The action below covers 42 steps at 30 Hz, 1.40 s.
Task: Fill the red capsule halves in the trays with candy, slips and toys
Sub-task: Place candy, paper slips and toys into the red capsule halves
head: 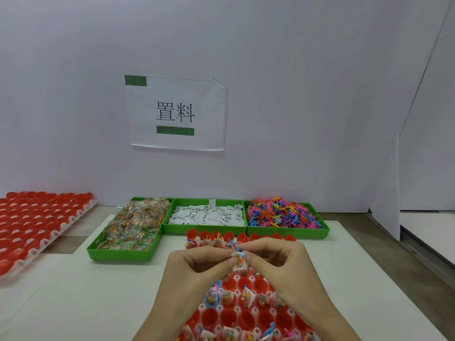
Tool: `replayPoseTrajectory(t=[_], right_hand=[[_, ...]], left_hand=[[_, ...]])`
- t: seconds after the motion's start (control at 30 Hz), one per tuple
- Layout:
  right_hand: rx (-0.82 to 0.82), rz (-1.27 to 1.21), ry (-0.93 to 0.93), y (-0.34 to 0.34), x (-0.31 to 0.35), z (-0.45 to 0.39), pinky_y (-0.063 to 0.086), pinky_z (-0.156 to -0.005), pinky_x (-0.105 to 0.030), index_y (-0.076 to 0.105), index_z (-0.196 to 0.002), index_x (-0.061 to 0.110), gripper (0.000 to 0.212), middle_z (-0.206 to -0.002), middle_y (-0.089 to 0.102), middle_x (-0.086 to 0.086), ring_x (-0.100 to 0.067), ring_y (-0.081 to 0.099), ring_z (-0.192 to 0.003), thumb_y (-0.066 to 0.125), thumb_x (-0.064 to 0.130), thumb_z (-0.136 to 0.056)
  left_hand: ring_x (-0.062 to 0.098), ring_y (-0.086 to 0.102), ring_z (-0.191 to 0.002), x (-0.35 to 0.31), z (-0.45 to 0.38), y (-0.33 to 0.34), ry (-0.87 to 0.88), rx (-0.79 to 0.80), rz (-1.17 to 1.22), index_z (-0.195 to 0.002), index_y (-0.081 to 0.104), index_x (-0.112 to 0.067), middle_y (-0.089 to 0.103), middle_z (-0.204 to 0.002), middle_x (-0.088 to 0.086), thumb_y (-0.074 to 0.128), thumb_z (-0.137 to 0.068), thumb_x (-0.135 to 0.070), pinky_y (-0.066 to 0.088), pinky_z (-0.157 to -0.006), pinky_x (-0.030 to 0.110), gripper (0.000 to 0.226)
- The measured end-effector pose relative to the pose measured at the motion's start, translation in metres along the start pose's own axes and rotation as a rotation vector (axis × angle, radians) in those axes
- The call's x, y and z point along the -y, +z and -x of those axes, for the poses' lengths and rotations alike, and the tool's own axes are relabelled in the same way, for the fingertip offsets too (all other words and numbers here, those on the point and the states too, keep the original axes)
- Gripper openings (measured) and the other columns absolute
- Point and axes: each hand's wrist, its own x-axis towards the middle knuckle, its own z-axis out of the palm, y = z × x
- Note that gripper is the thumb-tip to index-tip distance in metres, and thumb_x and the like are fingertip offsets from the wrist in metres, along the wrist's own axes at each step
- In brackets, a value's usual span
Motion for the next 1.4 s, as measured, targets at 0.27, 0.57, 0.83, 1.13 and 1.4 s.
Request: replayPoseTrajectory(t=[0.27, 0.57, 0.83, 1.13, 1.4], right_hand=[[-0.021, -0.002, 0.025, 0.000, 0.002, 0.003, 0.060, -0.078, -0.022, 0.082, -0.091, 0.030, 0.021, -0.090, 0.079, 0.003, -0.015, 0.076, -0.087, 0.081, 0.010, -0.085], [0.097, 0.014, 0.037, -0.006, 0.007, 0.004, 0.059, -0.086, -0.023, 0.080, -0.103, 0.035, 0.020, -0.100, 0.078, 0.007, -0.012, 0.074, -0.097, 0.080, 0.025, -0.086], [0.030, 0.149, -0.019, -0.004, 0.011, 0.008, 0.061, -0.082, -0.027, 0.079, -0.093, 0.030, 0.014, -0.091, 0.077, 0.009, -0.011, 0.074, -0.091, 0.081, 0.019, -0.086], [-0.002, 0.244, -0.039, -0.012, 0.035, 0.032, 0.058, -0.079, -0.019, 0.079, -0.093, 0.024, 0.011, -0.087, 0.077, 0.012, -0.004, 0.073, -0.084, 0.081, 0.017, -0.086], [0.040, 0.294, 0.033, -0.042, 0.038, 0.072, 0.058, -0.080, -0.018, 0.080, -0.091, 0.029, 0.014, -0.086, 0.077, 0.013, -0.006, 0.075, -0.084, 0.083, 0.019, -0.083]], left_hand=[[0.019, 0.079, -0.081, 0.000, 0.000, 0.000, 0.036, -0.003, 0.004, -0.084, 0.085, -0.024, 0.080, -0.083, 0.004, 0.085, -0.071, -0.018, 0.061, -0.073, 0.021, 0.015], [0.018, 0.078, -0.083, 0.002, 0.000, -0.002, 0.098, -0.020, -0.042, -0.086, 0.085, -0.022, 0.081, -0.085, 0.002, 0.086, -0.073, -0.016, 0.061, -0.075, 0.022, 0.014], [0.017, 0.078, -0.084, 0.002, 0.003, -0.001, 0.124, 0.004, -0.071, -0.085, 0.085, -0.025, 0.081, -0.086, -0.001, 0.088, -0.072, -0.022, 0.061, -0.078, 0.024, 0.014], [0.024, 0.079, -0.081, -0.020, 0.013, -0.003, 0.145, 0.199, -0.107, -0.091, 0.081, -0.012, 0.080, -0.086, 0.006, 0.087, -0.079, -0.011, 0.062, -0.075, 0.026, 0.013], [0.014, 0.078, -0.077, -0.024, 0.029, 0.020, 0.132, 0.398, -0.318, -0.084, 0.077, -0.023, 0.079, -0.081, -0.002, 0.087, -0.082, -0.024, 0.061, -0.072, 0.025, 0.010]])
